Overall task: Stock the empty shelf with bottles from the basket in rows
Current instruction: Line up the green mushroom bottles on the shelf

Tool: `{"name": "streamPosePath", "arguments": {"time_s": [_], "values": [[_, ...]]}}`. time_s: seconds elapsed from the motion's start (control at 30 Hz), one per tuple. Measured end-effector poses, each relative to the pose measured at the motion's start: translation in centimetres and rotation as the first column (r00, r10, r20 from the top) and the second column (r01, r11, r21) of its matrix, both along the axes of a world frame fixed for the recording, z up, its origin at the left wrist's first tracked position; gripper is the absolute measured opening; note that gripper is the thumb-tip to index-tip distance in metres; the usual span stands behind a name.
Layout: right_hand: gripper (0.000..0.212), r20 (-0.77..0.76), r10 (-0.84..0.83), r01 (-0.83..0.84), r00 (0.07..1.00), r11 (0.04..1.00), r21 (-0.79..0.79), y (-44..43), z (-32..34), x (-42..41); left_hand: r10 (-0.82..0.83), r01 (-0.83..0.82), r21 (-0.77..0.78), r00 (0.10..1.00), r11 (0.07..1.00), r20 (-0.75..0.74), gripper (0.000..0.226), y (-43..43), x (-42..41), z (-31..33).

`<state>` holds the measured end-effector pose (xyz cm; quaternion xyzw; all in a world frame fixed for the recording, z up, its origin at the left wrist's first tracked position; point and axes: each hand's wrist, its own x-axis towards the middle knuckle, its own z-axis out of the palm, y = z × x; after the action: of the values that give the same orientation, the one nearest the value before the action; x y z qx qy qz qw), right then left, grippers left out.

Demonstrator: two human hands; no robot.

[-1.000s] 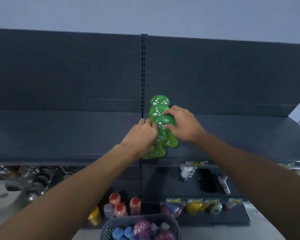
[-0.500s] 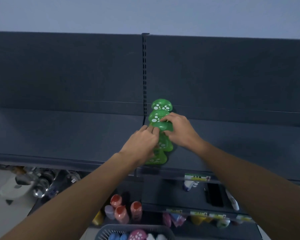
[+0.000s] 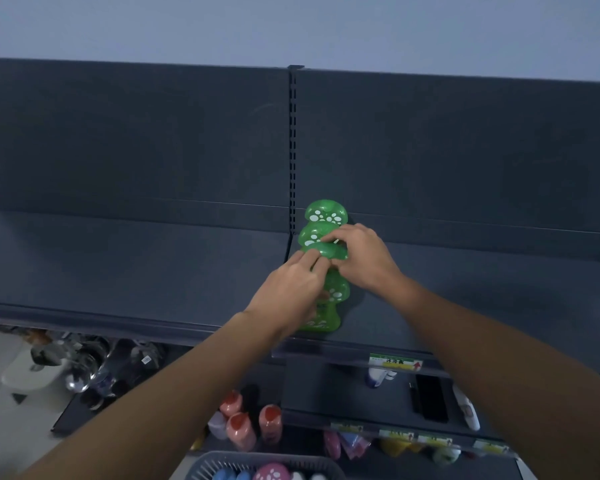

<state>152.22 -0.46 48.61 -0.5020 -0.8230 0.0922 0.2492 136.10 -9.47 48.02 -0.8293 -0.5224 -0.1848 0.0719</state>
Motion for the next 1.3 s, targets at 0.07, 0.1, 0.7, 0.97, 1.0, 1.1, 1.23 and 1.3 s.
{"name": "streamPosePath", "arguments": {"time_s": [0.07,0.1,0.7,0.97,1.0,1.1,1.23,1.3], "values": [[0.04,-0.003,-0.004,0.004,1.0,1.0,0.004,0.1,-0.1,0.0,-0.017,0.017,0.018,1.0,1.0,0.013,0.034,0.0,0.0,-0.1],[0.041,-0.002,-0.006,0.006,1.0,1.0,0.005,0.1,-0.2,-0.1,-0.025,0.025,0.024,0.999,0.999,0.02,0.035,0.0,-0.1,-0.2],[0.041,-0.091,-0.078,0.07,0.993,0.993,-0.09,-1.2,1.5,0.9,-0.077,0.077,0.003,0.99,0.997,0.121,0.037,-0.7,-0.8,-0.4],[0.025,0.01,-0.183,0.183,0.983,0.983,-0.004,-5.7,3.0,1.6,0.106,-0.089,-0.098,0.977,0.991,0.182,0.054,-2.4,-2.1,-0.7],[0.023,0.013,-0.186,0.186,0.982,0.983,0.002,-6.6,3.1,1.5,0.13,-0.115,-0.095,0.976,0.989,0.173,0.048,-2.8,-2.5,-0.6],[0.014,0.002,-0.202,0.202,0.979,0.979,0.015,-9.7,2.7,1.1,0.176,-0.161,-0.107,0.973,0.981,0.147,0.035,-4.5,-3.6,-0.5],[0.009,-0.024,-0.211,0.211,0.977,0.977,-0.004,-14.4,-0.2,0.4,0.166,-0.146,-0.202,0.982,0.968,0.087,0.026,-7.2,-5.1,-1.8],[0.011,-0.028,-0.219,0.218,0.975,0.975,-0.036,-16.4,-2.1,0.0,0.159,-0.14,-0.27,0.986,0.953,0.052,0.025,-8.6,-5.7,-3.2]]}}
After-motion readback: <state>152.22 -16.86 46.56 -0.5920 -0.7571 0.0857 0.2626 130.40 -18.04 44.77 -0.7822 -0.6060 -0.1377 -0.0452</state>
